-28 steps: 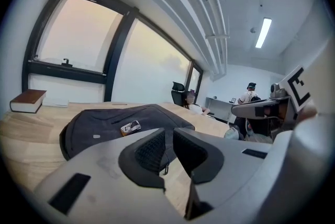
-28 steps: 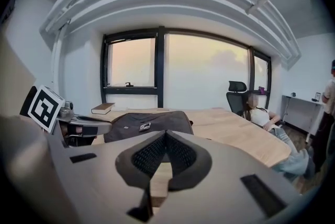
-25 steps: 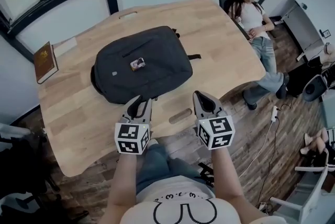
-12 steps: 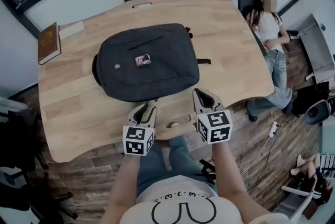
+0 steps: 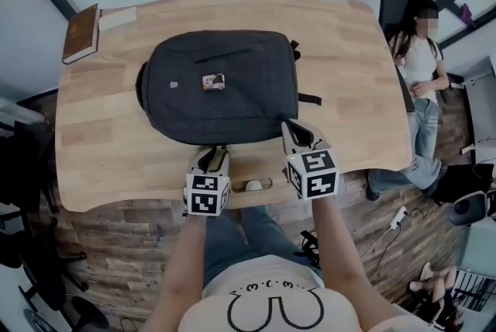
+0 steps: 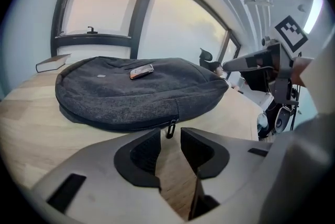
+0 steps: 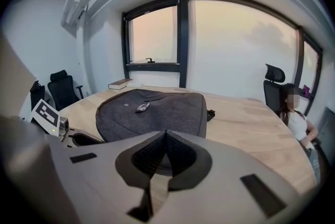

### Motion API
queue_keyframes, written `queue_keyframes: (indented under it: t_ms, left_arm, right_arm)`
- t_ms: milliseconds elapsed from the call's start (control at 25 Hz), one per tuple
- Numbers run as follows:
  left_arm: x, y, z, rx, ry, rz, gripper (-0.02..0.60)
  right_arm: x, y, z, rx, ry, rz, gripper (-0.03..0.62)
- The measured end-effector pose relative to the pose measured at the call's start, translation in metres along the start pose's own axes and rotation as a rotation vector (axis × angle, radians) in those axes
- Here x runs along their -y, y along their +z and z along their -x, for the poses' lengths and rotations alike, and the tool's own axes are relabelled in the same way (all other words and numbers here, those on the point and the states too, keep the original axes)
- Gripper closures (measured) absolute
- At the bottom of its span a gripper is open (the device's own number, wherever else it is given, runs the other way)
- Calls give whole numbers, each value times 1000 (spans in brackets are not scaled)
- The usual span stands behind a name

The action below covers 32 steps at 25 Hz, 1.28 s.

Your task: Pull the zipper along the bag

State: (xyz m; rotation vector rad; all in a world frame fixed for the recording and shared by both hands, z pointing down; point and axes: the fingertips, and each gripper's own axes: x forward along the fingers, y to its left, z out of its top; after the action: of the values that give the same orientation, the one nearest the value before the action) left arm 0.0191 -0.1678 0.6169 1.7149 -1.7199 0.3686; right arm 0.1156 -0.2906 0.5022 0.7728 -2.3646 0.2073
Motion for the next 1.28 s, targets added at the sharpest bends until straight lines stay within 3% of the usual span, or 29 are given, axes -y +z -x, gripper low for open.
queue_keyframes:
  t_ms: [120,320,560,720,1040,1280]
  left_arm:
    - [-2,-3,-9,-31,34,-9,462]
    - [-3,-9,-17,-96,77,-21,462]
    - [-14,1,-23,-53,143,38,479]
    - [-7,0,-18,-43,124,-2,506]
    - [6,4,-2,-36,95,-92,563]
    - [0,2,2,-61,65,-18,564]
  right_arm:
    - [10,-5,-10,-51,-31,18,543]
    - [16,-20,-19,-111,-6,-19,543]
    - [16,-27,-29,-192,28,-28,543]
    - [19,-29,-29,-191,40,-70,543]
    - [18,-30,-31,-180,33,-32,543]
    - [20,-32,-34,-194,-36,15,543]
